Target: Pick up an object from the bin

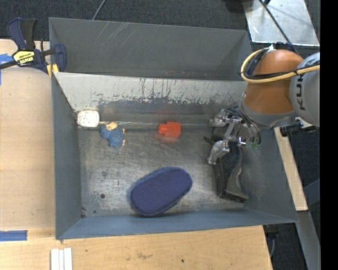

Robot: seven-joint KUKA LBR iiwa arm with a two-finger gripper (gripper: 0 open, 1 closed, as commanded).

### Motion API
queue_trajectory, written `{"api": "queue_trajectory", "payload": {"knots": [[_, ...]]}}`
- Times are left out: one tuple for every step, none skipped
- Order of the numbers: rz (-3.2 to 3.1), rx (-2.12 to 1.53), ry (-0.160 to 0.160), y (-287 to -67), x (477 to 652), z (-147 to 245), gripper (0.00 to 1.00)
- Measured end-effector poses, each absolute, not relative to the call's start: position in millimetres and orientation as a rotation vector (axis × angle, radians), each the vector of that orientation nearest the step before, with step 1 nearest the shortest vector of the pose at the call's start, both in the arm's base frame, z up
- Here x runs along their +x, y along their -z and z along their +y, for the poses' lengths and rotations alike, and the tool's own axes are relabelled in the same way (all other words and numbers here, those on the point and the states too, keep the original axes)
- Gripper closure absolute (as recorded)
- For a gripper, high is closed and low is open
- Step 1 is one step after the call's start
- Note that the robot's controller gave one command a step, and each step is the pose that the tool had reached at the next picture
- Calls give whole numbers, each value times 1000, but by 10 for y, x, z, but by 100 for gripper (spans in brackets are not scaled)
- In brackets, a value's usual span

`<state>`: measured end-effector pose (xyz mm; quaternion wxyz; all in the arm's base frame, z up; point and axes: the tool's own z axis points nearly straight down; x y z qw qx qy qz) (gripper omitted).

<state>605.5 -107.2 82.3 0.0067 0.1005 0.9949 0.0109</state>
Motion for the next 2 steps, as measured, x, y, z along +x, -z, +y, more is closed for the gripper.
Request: {"api": "queue_trajectory", "payload": {"knots": [[3115,292,-35,-823,6058,-1067,0],[3112,335,-33,-822,6055,-1075,0]]}}
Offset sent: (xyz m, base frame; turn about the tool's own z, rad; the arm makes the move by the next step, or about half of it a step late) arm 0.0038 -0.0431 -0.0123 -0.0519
